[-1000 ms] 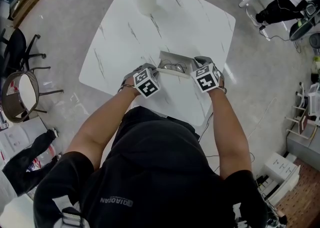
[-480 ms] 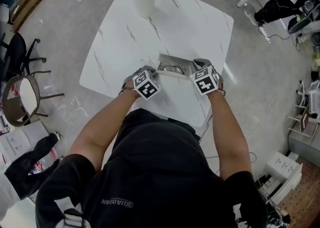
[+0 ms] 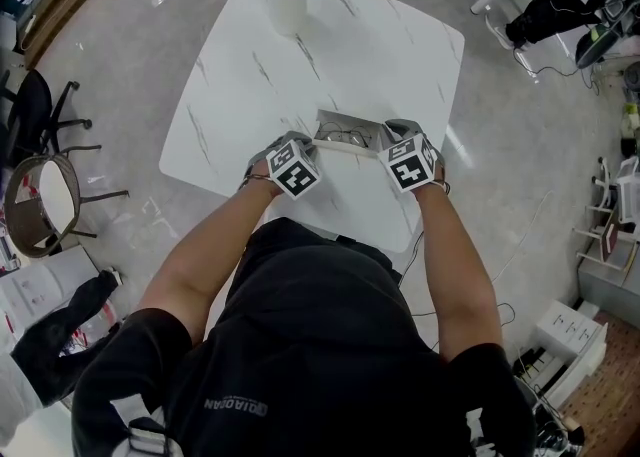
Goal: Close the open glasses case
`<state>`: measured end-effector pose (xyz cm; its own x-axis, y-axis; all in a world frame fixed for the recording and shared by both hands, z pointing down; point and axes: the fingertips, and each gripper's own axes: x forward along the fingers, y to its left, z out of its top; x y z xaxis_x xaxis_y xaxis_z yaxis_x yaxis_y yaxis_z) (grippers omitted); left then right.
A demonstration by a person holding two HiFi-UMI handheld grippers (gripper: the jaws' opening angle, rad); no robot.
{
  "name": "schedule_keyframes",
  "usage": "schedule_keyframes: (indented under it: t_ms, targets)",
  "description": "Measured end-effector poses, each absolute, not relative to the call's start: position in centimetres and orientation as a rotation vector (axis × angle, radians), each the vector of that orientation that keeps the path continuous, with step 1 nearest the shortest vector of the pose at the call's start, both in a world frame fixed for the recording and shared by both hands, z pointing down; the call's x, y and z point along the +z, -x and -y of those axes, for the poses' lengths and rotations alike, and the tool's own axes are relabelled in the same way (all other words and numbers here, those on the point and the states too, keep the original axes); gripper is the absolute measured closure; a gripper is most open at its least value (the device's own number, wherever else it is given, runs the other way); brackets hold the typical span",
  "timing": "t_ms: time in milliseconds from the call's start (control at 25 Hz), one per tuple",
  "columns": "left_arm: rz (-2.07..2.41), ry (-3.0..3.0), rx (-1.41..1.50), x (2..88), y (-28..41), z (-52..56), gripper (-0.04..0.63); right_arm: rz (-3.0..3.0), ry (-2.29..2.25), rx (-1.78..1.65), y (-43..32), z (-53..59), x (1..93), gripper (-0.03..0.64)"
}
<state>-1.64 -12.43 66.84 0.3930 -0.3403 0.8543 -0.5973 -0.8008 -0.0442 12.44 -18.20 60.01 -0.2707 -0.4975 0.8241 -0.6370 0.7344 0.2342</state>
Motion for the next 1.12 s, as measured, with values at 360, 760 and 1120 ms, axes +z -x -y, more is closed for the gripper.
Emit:
schedule_keyframes:
  t_ms: [360,760,1120]
  targets:
    - [0.826,-2.379,1.350,66.8,1.6,12.5,0.537,1.938,-0.883,0.176,-12.5,17.5,59.9,0.588]
    - [0.828,-2.373,1.338,66.9,1.6,12.5,0.540,1.940,-0.868,0.161,-12.4,16.4,60.0,0.588]
    - [0.846,-2.367,1.330,66.9,1.7,12.5,0.541,1.942,-0.866,0.161,-12.3,15.4,60.2,0.588]
